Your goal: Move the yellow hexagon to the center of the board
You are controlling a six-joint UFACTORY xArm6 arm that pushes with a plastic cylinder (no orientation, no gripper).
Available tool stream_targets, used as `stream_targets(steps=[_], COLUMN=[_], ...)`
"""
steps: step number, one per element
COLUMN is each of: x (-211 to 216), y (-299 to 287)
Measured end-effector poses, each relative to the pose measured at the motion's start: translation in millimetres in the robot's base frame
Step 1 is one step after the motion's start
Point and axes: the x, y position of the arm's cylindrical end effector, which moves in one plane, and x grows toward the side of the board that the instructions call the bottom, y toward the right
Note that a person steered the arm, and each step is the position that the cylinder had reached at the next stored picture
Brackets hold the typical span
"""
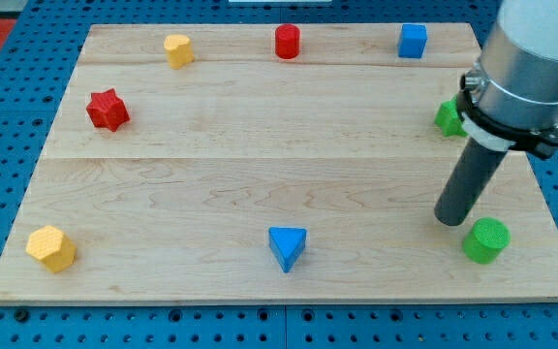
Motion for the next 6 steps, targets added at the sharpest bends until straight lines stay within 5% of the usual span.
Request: stream_targets(steps=[2, 6], x=[-2, -18], y=[-60, -412])
